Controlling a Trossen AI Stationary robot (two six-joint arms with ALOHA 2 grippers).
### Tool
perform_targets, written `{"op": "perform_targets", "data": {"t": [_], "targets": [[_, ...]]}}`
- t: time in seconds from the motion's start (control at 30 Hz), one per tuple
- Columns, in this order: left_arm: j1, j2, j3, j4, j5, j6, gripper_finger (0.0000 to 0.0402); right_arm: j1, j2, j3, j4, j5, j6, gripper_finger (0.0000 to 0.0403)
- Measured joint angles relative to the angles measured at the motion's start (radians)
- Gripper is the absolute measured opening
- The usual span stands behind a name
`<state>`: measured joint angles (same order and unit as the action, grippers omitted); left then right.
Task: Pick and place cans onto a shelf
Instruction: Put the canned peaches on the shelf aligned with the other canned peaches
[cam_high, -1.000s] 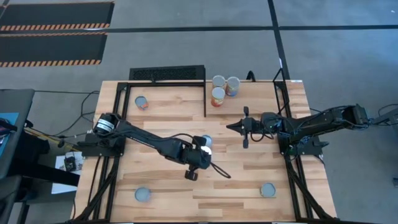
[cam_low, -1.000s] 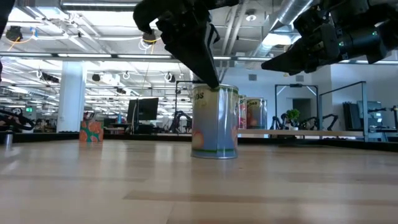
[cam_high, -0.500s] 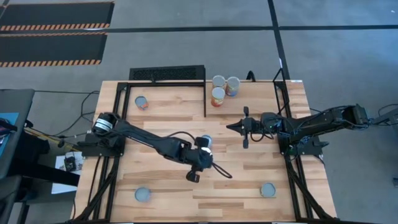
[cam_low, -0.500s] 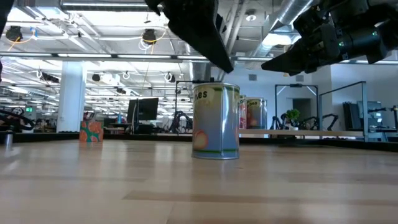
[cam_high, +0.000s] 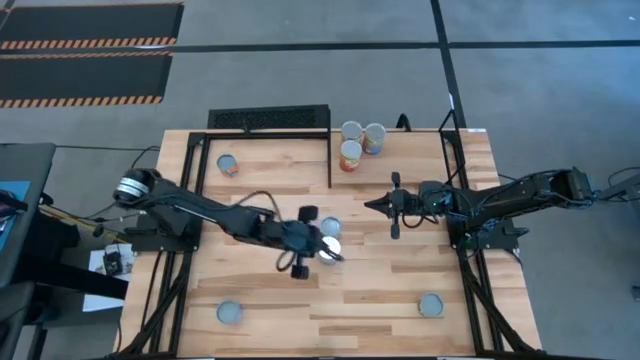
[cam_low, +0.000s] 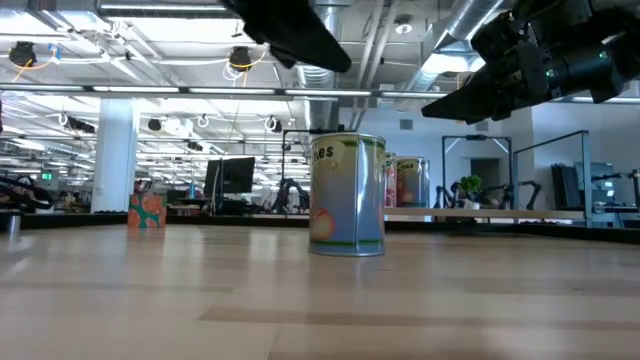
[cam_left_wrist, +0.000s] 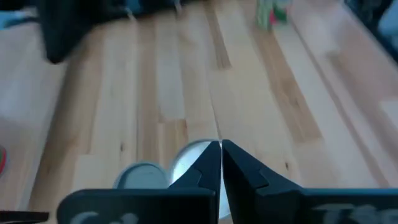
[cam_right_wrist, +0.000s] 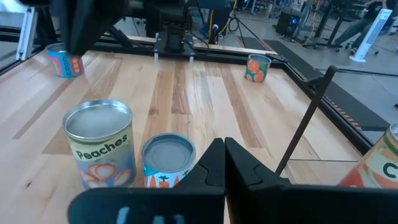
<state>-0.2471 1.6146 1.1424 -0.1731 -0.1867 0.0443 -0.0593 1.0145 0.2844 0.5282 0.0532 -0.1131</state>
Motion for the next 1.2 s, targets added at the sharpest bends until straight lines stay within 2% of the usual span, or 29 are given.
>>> {"op": "perform_targets", "data": {"t": [0.33,0.47,0.6,0.73,0.93,1.2], "targets": [[0.051,-0.344,-0.550,0.543,-0.005,-0.034,0.0000,0.000,0.000,0.000,-0.003,0.008,0.000,0.0011],[0.103,-0.436,-0.722,0.733,0.009,-0.035,0.0000,0.019,0.000,0.000,0.000,0.080,0.000,0.0011],[0.174,-0.487,-0.857,0.875,0.084,-0.002,0.0000,0.051,0.000,0.004,-0.001,0.113,0.000,0.0011],[0.260,-0.490,-0.937,0.994,0.131,0.002,0.0000,0.114,0.012,0.048,-0.023,0.137,0.000,0.0011],[0.325,-0.490,-0.990,1.086,0.188,-0.026,0.0000,0.223,0.077,0.201,-0.248,0.182,0.049,0.0019],[0.325,-0.489,-0.995,1.070,0.161,0.012,0.0000,0.309,0.246,0.413,-0.485,0.193,0.130,0.0102]]}}
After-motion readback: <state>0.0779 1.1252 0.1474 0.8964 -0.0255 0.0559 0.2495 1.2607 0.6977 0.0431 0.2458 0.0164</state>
